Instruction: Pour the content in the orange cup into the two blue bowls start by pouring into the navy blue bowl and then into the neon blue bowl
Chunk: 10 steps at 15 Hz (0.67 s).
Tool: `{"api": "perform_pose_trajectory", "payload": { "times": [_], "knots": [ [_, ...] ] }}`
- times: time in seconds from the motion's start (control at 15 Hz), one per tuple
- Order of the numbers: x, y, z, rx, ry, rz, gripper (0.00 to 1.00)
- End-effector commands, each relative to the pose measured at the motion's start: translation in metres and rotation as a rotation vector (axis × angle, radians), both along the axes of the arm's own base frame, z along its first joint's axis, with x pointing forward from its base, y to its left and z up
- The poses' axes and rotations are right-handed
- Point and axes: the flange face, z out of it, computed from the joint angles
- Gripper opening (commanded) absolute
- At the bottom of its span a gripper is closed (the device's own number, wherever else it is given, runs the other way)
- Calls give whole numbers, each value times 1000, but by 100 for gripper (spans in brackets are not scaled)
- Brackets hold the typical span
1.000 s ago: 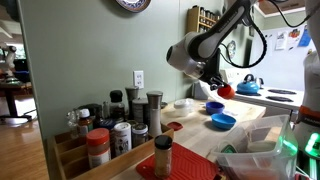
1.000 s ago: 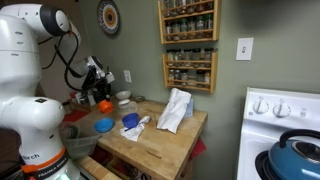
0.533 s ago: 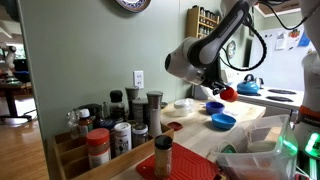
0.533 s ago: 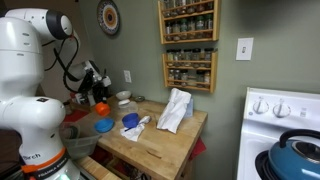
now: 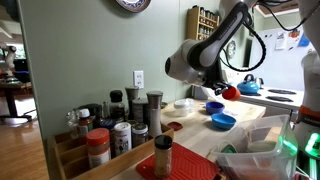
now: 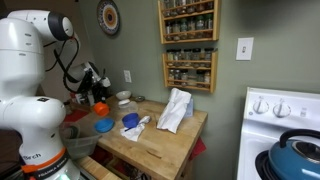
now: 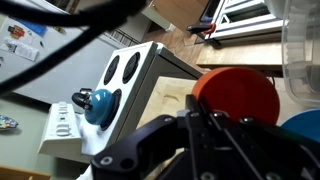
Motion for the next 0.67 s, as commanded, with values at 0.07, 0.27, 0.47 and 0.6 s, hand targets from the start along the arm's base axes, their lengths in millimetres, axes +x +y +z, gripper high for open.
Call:
{"api": "perform_pose_trajectory", "payload": {
  "times": [0.07, 0.27, 0.47, 0.6],
  "knots": [
    [-16, 15, -13, -115, 47, 42, 1],
    [-24, 27, -20, -175, 66, 80, 1],
    [-26, 34, -25, -237, 67, 116, 1],
    [-26, 37, -28, -271, 64, 138, 1]
  ]
}}
